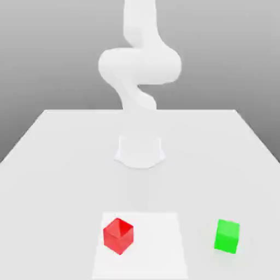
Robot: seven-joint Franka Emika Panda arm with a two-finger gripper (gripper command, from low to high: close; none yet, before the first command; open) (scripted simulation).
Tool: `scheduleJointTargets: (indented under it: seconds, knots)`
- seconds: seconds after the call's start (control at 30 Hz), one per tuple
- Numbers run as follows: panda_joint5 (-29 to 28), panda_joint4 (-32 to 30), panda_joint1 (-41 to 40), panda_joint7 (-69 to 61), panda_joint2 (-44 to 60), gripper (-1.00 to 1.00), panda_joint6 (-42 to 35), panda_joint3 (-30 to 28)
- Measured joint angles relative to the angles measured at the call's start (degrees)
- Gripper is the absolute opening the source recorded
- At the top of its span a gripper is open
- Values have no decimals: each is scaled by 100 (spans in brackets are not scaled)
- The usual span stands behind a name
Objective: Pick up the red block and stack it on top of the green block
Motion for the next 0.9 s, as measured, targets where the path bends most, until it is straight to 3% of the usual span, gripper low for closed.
scheduleJointTargets:
  seconds: [0.67, 0.87, 0.9]
  knots:
    - [-93, -1916, -838, 2490, 4195, 0, 2234, 215]
    - [-208, -1880, -793, 2717, 5438, 0, 3216, 132]
    - [-233, -1855, -765, 2737, 5617, -100, 3368, 99]
